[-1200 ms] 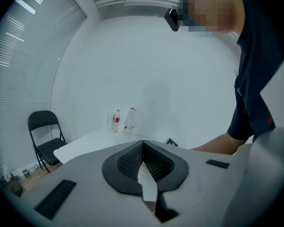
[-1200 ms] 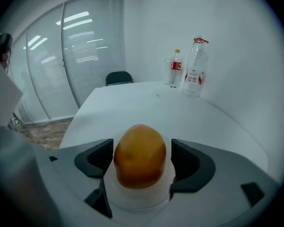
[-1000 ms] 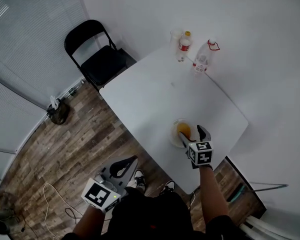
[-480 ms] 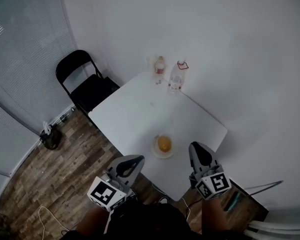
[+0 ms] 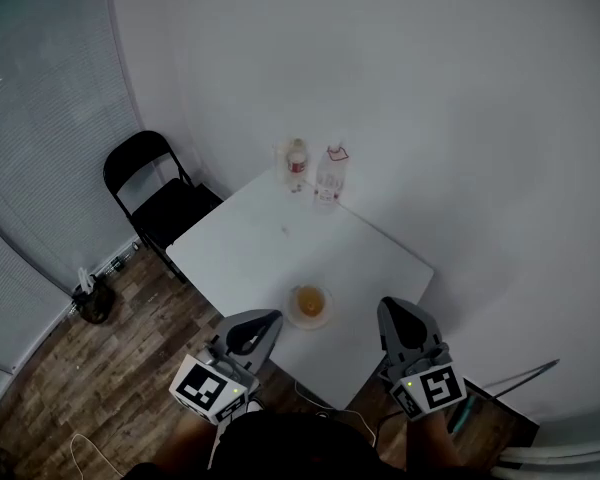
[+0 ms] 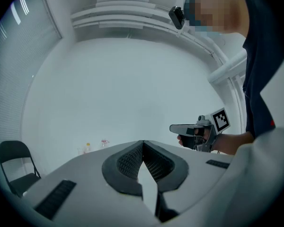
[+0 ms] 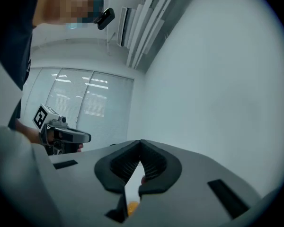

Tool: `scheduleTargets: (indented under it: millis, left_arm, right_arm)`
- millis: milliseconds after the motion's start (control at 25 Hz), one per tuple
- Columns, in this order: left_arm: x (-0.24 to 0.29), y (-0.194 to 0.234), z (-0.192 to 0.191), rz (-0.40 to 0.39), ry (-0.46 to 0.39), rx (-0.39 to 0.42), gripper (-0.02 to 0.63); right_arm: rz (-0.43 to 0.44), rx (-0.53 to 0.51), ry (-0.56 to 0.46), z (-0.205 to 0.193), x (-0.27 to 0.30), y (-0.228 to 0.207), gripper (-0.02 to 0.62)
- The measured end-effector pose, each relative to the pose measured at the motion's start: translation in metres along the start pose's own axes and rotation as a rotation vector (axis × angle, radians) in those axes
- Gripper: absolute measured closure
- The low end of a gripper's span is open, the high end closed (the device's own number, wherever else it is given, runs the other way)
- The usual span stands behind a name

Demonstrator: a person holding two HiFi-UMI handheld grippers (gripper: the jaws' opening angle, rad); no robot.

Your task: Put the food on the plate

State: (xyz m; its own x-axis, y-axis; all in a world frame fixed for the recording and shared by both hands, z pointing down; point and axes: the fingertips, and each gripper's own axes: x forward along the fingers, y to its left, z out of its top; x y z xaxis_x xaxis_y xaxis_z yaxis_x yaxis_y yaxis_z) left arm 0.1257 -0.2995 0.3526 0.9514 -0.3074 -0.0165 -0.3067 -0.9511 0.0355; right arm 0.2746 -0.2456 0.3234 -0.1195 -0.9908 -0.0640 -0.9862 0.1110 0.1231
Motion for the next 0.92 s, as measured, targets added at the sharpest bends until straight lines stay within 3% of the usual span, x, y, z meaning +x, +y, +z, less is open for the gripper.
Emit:
scheduleTargets:
  millis: [280,600,920]
  left_arm:
    - [-0.013,0.001,0.007,0.018,-0.001,0.021,0.586]
    - [-0.028,0.005,0.006,0.048,0.006,0.02,0.586]
    - [-0.036,0.015,0.001,0.075,0.012,0.02,0.586]
  right_arm:
    - [0.038,0.004,-0.014,0.004,-0.003,0.015,0.574]
    - [0.032,0.033,0.086,-0.024,0.009,0.021,0.574]
    - [0.052,0.047,0.114,-0.037,0.023,0.033,0.574]
